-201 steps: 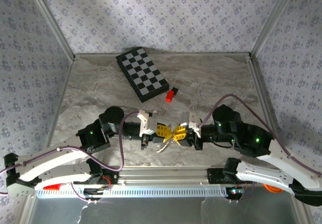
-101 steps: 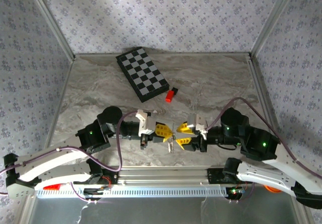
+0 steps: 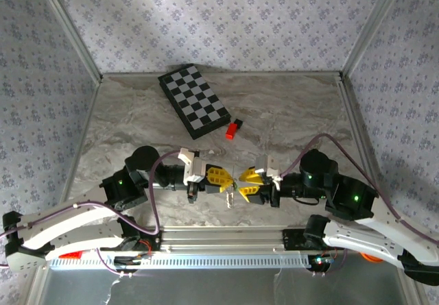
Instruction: Put the keys on the keyring
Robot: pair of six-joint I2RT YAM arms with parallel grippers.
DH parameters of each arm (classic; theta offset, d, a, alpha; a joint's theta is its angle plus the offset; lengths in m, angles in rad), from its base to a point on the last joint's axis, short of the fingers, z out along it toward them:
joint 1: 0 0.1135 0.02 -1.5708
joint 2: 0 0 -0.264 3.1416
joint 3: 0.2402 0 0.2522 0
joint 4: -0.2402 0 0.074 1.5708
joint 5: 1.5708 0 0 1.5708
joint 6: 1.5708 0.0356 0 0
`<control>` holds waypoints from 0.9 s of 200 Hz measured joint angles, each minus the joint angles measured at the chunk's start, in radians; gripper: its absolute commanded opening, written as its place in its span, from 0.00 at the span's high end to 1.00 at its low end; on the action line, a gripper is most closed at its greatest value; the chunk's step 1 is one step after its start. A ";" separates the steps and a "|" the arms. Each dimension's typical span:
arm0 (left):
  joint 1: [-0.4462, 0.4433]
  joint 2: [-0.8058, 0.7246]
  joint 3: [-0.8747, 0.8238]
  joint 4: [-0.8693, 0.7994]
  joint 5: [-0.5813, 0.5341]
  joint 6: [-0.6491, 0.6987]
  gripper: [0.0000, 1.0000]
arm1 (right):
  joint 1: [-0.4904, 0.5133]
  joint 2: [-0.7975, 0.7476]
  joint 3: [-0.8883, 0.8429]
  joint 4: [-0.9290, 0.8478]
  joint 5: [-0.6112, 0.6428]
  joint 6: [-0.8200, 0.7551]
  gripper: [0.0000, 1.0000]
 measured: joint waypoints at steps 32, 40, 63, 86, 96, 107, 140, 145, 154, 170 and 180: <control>0.000 0.000 0.000 0.013 0.000 -0.003 1.00 | 0.000 -0.002 -0.018 0.035 -0.024 0.021 0.65; 0.000 0.000 0.000 0.015 0.000 -0.004 1.00 | 0.001 -0.003 -0.021 0.042 -0.029 0.025 0.64; 0.000 -0.002 -0.004 0.018 0.000 -0.006 1.00 | 0.005 -0.010 -0.031 0.059 -0.039 0.029 0.65; 0.000 -0.005 -0.009 0.018 0.000 -0.006 1.00 | 0.005 -0.010 -0.033 0.063 -0.040 0.029 0.65; 0.000 -0.005 -0.011 0.018 0.000 -0.006 1.00 | 0.005 -0.010 -0.033 0.064 -0.040 0.029 0.66; 0.000 -0.005 -0.011 0.018 0.000 -0.006 1.00 | 0.005 -0.010 -0.033 0.069 -0.040 0.029 0.67; 0.000 -0.005 -0.013 0.018 -0.001 -0.006 1.00 | 0.006 -0.010 -0.040 0.092 -0.047 0.035 0.70; 0.000 -0.005 -0.013 0.018 -0.001 -0.006 1.00 | 0.007 -0.010 -0.042 0.096 -0.048 0.037 0.70; 0.000 -0.005 -0.013 0.018 -0.002 -0.006 1.00 | 0.008 -0.010 -0.048 0.103 -0.051 0.040 0.71; 0.000 -0.005 -0.013 0.018 -0.007 -0.006 1.00 | 0.008 -0.010 -0.057 0.112 -0.057 0.048 0.73; 0.000 -0.005 -0.013 0.018 -0.009 -0.007 1.00 | 0.008 -0.010 -0.061 0.120 -0.060 0.048 0.74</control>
